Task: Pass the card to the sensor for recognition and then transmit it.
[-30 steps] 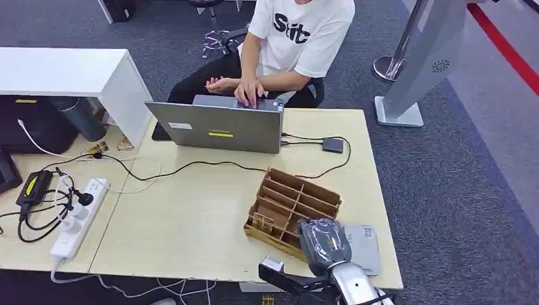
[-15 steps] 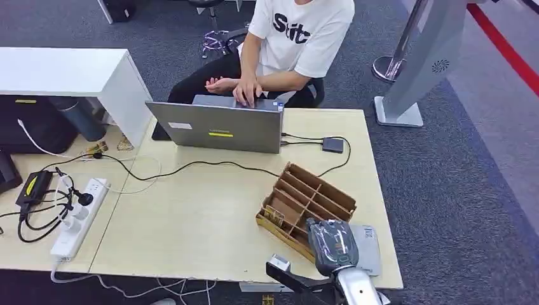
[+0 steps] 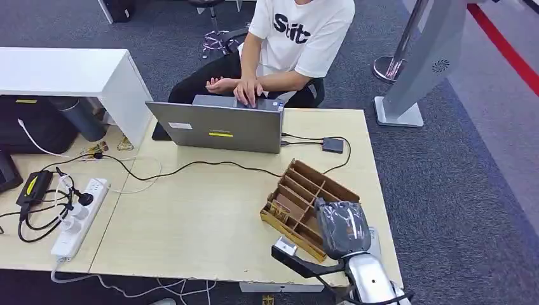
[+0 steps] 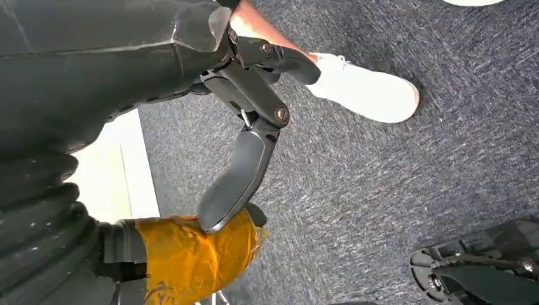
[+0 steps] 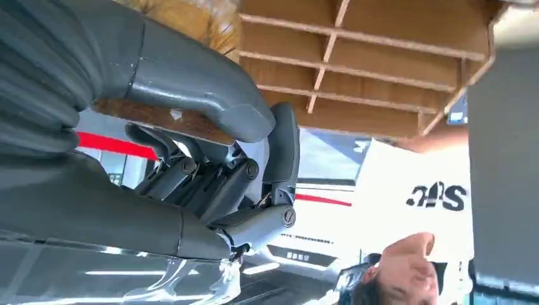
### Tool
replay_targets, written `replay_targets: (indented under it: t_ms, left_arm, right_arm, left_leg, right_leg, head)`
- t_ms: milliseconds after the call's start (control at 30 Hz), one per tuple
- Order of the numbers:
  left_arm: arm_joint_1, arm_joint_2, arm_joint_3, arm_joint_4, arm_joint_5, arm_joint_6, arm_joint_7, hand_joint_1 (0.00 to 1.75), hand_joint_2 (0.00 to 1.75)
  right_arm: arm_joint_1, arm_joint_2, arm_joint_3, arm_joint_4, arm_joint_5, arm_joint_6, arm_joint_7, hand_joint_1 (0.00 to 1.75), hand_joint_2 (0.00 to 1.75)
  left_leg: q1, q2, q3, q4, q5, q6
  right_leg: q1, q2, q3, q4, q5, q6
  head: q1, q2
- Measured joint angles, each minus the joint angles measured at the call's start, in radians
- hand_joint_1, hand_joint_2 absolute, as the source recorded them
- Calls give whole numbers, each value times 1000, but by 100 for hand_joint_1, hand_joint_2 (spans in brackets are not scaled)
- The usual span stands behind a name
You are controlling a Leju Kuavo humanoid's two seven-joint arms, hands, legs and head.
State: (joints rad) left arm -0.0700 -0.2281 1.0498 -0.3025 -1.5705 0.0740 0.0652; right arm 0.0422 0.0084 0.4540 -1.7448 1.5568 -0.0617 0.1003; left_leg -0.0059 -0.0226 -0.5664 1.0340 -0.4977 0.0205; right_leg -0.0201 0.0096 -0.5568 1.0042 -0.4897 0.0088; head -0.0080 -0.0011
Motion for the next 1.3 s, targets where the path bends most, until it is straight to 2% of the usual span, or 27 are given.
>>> replay_targets:
  t_ms: [267, 567, 700, 800, 867, 1033, 1133, 1300]
  left_arm:
    - [1, 0, 0, 0, 0, 0, -2, 0, 175]
    - [1, 0, 0, 0, 0, -1, 2, 0, 175]
    - [2, 0, -12, 0, 0, -2, 6, 0, 175]
    - [2, 2, -32, 0, 0, -6, 8, 0, 175]
    - [2, 4, -50, 0, 0, -10, 9, 0, 175]
    - [0, 12, -109, 2, 0, -22, 20, 0, 175]
    - [1, 16, -137, 4, 0, -26, 26, 0, 175]
    - [0, 20, -166, 8, 0, -29, 26, 0, 175]
  right_arm:
    - [-1, 0, 2, -58, 0, -65, -12, 175, 175]
    - [-3, 0, 3, -95, -3, -79, -34, 175, 175]
    - [-31, 2, 3, -121, -67, -79, -63, 175, 175]
    - [-92, 8, 12, -135, -147, -50, -67, 175, 175]
    - [-163, 20, 14, -133, -217, -4, -61, 175, 175]
    - [-386, 86, -26, -46, -351, 107, -16, 175, 175]
    - [-489, 132, -76, 37, -407, 134, -1, 175, 175]
    - [-589, 189, -131, 128, -418, 154, 14, 175, 175]
  left_leg:
    - [0, 0, 0, 0, 0, 0]
    - [0, 0, 0, 0, 0, 0]
    - [0, 0, 0, 0, 0, 0]
    - [0, 1, 0, 0, 0, 0]
    - [0, 1, 0, 0, 1, 0]
    - [0, 0, 0, 0, 4, 0]
    - [0, 0, 0, 0, 5, -1]
    - [0, 0, -1, 0, 5, -1]
  right_leg:
    - [0, 0, 0, 0, 0, 0]
    - [0, 0, 0, 0, 0, 0]
    - [0, 0, 0, 0, 0, 0]
    - [0, 0, 0, 0, 1, 0]
    - [0, 1, 0, 1, 1, 0]
    - [0, 0, 0, 1, 2, 0]
    - [0, 1, 0, 1, 4, 0]
    - [0, 0, -1, 1, 4, 0]
  head:
    - [0, 0]
    - [0, 0]
    - [0, 0]
    - [0, 0]
    - [0, 0]
    - [0, 0]
    - [0, 0]
    - [0, 0]
